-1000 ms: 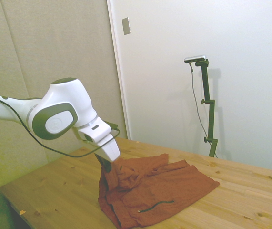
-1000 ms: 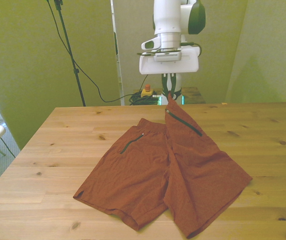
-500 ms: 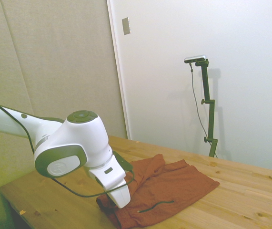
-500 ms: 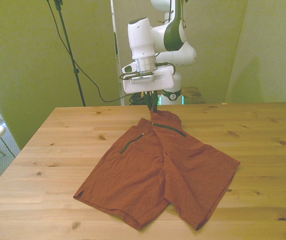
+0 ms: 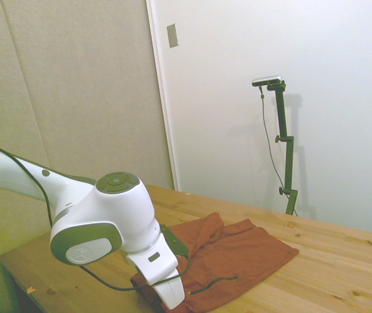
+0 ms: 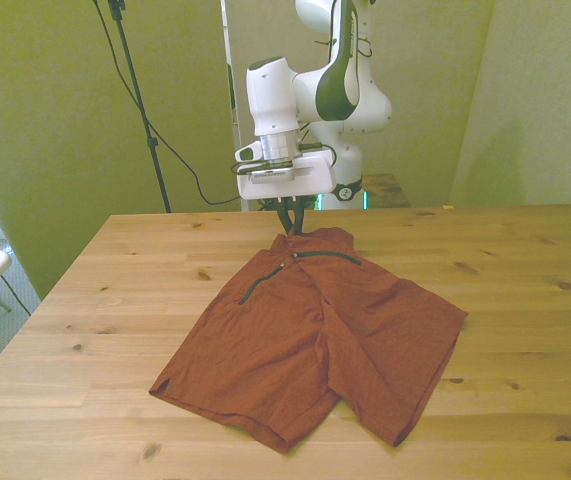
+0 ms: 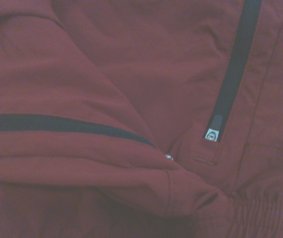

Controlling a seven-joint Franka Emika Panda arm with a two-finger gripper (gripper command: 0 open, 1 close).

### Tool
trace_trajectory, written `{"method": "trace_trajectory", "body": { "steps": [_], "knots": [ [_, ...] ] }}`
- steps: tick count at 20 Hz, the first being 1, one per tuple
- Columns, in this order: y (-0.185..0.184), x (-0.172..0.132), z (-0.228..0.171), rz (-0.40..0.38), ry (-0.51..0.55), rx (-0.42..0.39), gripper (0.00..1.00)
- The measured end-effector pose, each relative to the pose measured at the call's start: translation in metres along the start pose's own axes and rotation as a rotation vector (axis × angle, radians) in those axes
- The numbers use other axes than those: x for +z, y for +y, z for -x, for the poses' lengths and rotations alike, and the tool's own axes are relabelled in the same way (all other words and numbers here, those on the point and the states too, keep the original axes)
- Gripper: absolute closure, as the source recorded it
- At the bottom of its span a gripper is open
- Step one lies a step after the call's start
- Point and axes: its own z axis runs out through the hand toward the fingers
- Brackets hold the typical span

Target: Fold the shorts

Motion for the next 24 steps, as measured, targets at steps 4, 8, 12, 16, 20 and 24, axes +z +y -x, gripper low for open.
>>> {"method": "trace_trajectory", "body": {
  "steps": [4,8,12,16,20,24],
  "knots": [
    [0.000,0.002,-0.002,0.003,0.000,0.003,0.00],
    [-0.001,-0.009,-0.006,0.027,0.046,-0.028,0.00],
    [-0.022,-0.052,0.014,0.065,0.196,-0.097,0.00],
    [-0.087,-0.056,0.070,0.168,0.361,-0.257,0.00],
    [-0.172,-0.018,0.143,0.246,0.509,-0.445,0.00],
    [-0.229,0.021,0.205,0.332,0.626,-0.603,0.00]
  ]
}}
